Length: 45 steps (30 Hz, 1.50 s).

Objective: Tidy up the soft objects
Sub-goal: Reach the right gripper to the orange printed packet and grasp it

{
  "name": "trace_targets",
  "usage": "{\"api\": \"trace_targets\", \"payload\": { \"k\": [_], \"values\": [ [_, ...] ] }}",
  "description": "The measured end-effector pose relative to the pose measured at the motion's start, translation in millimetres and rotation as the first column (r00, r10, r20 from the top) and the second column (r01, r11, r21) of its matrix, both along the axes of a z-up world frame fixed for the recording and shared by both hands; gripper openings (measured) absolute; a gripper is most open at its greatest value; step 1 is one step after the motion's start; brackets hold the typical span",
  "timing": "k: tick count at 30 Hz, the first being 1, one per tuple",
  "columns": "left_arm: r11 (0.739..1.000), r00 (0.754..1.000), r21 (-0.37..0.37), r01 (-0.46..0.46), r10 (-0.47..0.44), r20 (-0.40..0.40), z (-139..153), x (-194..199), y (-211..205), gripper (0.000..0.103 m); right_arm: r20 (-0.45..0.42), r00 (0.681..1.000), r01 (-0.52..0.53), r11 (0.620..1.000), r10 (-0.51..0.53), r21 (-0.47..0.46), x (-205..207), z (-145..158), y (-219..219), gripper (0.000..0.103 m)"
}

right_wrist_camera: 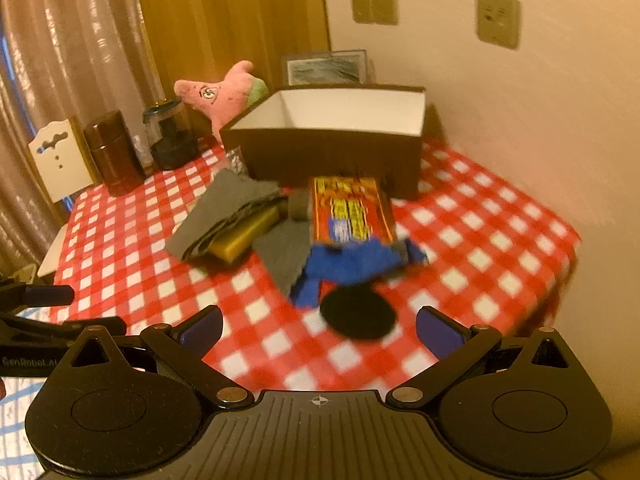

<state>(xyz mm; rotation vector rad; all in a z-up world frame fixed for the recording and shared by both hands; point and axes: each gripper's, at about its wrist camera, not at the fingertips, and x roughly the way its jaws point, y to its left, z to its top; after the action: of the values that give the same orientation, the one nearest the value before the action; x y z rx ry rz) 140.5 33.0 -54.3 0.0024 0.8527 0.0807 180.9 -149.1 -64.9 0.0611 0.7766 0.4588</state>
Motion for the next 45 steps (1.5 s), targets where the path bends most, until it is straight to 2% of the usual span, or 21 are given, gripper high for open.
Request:
{"api": "trace_targets", "payload": {
  "k": [4, 7, 11, 18, 25, 29, 35, 38, 41, 43, 45],
  "values": [
    [0.998, 0.999, 0.031, -0.052, 0.053, -0.009, -11, 32, -1, 0.080, 0.009, 0.998, -0.066, 0.998, 0.066, -0.004, 42, -8, 0, 0.101],
    [0.995, 0.995, 0.021, -0.095, 0.095, -0.025, -18, 52, 0, 0.075, 0.003, 0.993, -0.120, 0.993, 0.120, -0.021, 73, -16, 4, 0.099],
    [0.988, 0.989, 0.050, -0.144, 0.146, -0.039, -29, 74, 1, 0.075, 0.021, 0.981, -0.193, 0.980, 0.194, -0.041, 106, -27, 13, 0.097],
    [0.977, 0.978, 0.088, -0.196, 0.201, -0.061, -50, 102, 4, 0.075, 0.067, 0.944, -0.308, 0.935, 0.323, -0.175, 144, -60, 38, 0.086],
    [0.978, 0.976, 0.100, -0.185, 0.195, -0.101, -67, 116, 10, 0.075, 0.055, 0.920, -0.356, 0.886, 0.388, -0.297, 155, -96, 58, 0.081],
    [0.983, 0.980, 0.100, -0.153, 0.164, -0.112, -74, 121, 14, 0.075, 0.069, 0.923, -0.329, 0.869, 0.379, -0.369, 157, -113, 68, 0.077],
    [0.989, 0.984, 0.104, -0.104, 0.118, -0.131, -83, 130, 21, 0.075, 0.085, 0.939, -0.266, 0.862, 0.332, -0.432, 164, -127, 78, 0.060],
    [0.990, 0.986, 0.110, -0.087, 0.101, -0.129, -83, 133, 24, 0.075, 0.110, 0.946, -0.235, 0.877, 0.306, -0.419, 166, -121, 75, 0.049],
    [0.990, 0.989, 0.127, -0.067, 0.083, -0.122, -84, 135, 26, 0.075, 0.168, 0.954, -0.175, 0.915, 0.249, -0.363, 165, -105, 62, 0.039],
    [0.988, 0.991, 0.141, -0.058, 0.075, -0.115, -84, 136, 27, 0.075, 0.215, 0.958, -0.116, 0.942, 0.190, -0.316, 165, -94, 51, 0.038],
    [0.987, 0.991, 0.150, -0.053, 0.070, -0.111, -84, 138, 28, 0.075, 0.262, 0.954, -0.059, 0.950, 0.144, -0.308, 167, -88, 46, 0.038]
  ]
}}
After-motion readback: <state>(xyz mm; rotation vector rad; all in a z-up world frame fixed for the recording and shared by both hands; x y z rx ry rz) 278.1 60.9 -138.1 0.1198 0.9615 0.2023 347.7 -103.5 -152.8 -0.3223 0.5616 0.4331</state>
